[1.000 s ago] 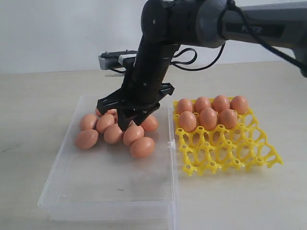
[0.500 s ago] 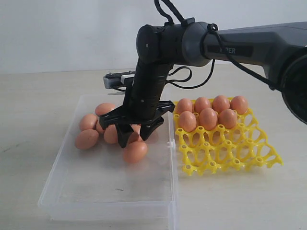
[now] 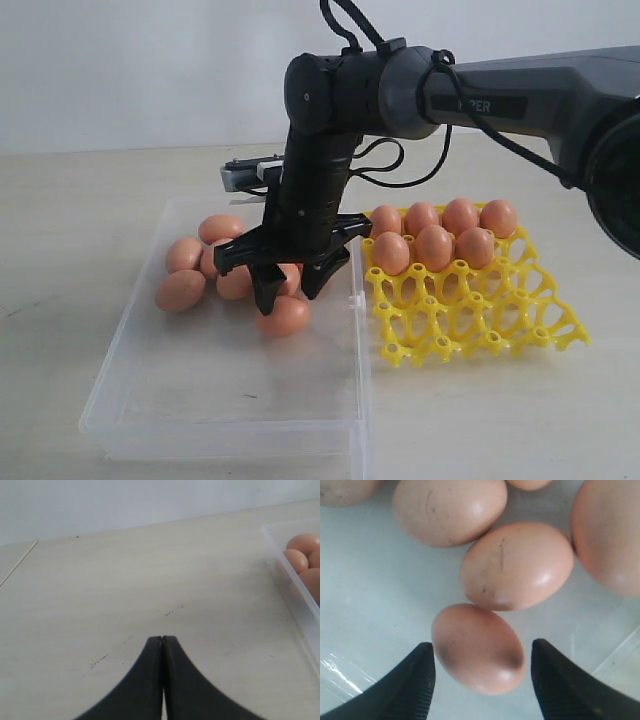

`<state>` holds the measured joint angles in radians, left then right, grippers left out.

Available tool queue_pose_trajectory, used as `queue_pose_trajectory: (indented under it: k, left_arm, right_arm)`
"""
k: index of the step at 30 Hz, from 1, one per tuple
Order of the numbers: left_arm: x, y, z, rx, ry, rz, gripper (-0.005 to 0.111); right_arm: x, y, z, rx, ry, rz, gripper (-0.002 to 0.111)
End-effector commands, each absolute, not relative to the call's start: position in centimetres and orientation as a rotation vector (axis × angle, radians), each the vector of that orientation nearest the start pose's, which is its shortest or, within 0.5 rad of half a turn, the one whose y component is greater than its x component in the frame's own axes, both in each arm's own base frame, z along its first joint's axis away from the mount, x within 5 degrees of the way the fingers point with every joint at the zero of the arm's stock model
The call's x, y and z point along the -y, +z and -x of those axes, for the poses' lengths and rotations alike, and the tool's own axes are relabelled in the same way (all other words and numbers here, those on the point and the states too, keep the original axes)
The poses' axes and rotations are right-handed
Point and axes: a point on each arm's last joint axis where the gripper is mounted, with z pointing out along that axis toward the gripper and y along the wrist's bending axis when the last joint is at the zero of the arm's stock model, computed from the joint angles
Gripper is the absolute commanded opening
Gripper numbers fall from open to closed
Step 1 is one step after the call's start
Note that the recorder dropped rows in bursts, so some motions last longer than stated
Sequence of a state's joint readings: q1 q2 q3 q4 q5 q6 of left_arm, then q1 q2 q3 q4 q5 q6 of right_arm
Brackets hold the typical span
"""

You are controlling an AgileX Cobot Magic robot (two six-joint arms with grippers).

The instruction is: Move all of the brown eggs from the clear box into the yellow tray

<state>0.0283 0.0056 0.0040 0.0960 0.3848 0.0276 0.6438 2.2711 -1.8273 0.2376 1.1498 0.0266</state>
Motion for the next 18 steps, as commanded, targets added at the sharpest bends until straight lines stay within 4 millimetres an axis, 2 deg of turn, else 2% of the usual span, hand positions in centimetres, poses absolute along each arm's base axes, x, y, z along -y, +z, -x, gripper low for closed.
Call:
queue_pose_trajectory:
  k: [1,4,9,18]
  left_arm:
    - [-0.5,17.9,-5.2,-1.862,0.131,-0.051,0.0]
    - [-0.5,17.9,-5.2,-1.862,0.131,-0.051,0.0]
    - [-0.5,17.9,-5.2,-1.862,0.131,-0.051,0.0]
    - [-0.5,17.9,-5.2,-1.862,0.131,-0.051,0.0]
  right_arm:
    - [-29.3,15.9,-35.6,-3.023,0.343,0.828,0.056]
    - [-29.7,15.9,-35.2,-3.016,0.328,0.856,0.056]
    - [-31.4,15.9,-33.8,-2.958,0.304,1.005,0.056]
    - [-33.8,15.9,-32.9,-2.741,0.258,1.191,0.056]
